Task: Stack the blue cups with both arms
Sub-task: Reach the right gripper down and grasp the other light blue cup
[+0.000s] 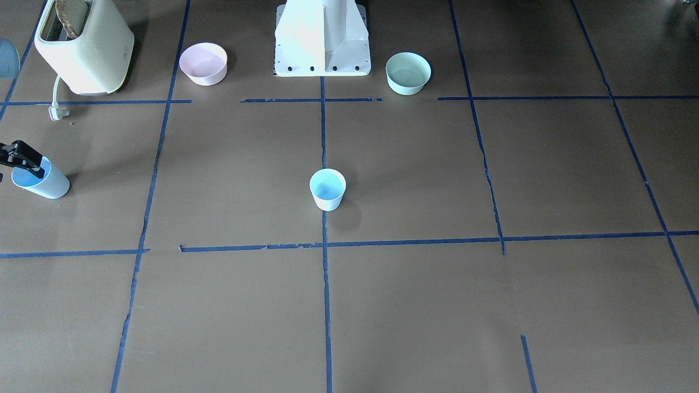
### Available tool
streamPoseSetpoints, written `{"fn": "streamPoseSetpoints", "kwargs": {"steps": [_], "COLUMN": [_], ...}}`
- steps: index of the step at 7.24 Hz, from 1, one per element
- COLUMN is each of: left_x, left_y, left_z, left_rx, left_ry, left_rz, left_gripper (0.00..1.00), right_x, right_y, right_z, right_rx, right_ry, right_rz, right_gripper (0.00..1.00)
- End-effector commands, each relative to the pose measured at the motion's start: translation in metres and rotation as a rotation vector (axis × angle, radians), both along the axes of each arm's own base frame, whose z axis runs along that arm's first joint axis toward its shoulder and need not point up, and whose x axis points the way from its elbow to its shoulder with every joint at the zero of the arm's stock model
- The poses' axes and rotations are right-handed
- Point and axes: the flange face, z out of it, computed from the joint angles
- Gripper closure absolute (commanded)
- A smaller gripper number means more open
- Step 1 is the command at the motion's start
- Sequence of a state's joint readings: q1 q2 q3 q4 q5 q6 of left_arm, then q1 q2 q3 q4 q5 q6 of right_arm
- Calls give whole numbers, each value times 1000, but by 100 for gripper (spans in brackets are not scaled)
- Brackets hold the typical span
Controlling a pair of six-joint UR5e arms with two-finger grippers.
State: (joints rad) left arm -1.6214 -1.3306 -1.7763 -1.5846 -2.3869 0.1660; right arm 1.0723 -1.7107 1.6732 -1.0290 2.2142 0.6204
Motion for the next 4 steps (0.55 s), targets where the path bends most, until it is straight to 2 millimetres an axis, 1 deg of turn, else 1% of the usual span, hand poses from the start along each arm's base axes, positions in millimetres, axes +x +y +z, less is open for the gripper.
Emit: {"fn": "streamPoseSetpoints", "kwargs": {"steps": [1, 2, 3, 4], "left_x": [0, 0, -1, -1], "left_y": [0, 0, 0, 0], "left_z": [0, 0, 0, 0], "left_rx": [0, 0, 0, 0], "left_ry": [0, 0, 0, 0], "left_rz": [1, 1, -1, -1], "left_gripper": [0, 0, 0, 0], "right_x": [-2, -2, -2, -2], "right_y": [-2, -2, -2, -3], "right_z": [-1, -2, -3, -7], "right_rx": [4, 4, 5, 9], "right_ry": [-1, -4, -6, -14], "right_rz": [-5, -6, -7, -5], "right_gripper": [87, 96, 100, 100]}}
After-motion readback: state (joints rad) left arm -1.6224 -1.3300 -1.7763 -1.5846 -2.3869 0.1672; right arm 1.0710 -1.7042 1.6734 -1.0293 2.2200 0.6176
